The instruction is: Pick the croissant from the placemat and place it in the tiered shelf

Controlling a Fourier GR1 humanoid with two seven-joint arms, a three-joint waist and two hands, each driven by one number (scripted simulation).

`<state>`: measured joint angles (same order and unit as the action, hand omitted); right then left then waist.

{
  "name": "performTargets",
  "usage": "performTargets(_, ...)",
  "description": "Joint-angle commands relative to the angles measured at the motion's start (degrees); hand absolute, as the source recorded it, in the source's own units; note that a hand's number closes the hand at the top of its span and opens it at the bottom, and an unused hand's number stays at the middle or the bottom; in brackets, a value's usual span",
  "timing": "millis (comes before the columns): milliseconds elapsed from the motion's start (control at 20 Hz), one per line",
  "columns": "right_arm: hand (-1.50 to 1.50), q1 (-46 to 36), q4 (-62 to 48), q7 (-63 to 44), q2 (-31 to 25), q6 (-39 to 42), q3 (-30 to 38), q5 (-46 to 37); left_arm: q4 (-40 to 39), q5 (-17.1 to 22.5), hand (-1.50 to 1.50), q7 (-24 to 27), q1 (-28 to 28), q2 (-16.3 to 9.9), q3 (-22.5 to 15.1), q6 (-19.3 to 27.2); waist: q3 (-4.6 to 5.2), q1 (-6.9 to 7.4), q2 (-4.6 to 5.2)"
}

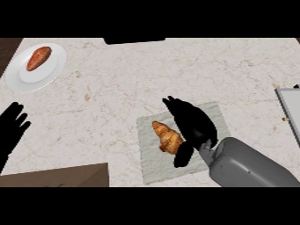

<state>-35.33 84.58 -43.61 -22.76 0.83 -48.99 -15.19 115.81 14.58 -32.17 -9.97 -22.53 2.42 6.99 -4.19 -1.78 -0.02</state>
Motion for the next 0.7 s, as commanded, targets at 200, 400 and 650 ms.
performTargets(200,-1.50,1.5,-3.2,1.9,3.8,-4.3,-1.3,-3.3,-9.5,1.0,0.00,0.5,0.1,3.9,-3.0,0.1,4.30,-0.03,1.24)
performTargets(400,-1.50,0.1,-5.8,3.6,4.4,-3.9,-0.2,-3.0,-9.8,0.3,0.00,1.3,-0.3,4.0,-3.5,0.2,4.34,0.70,1.42)
performTargets(650,1.50,1.0,-8.9,6.6,5.5,1.7,-6.7,-3.8,-9.2,0.3,0.00,1.5,-0.6,2.5,-3.1,-0.9,4.48,2.25,1.83)
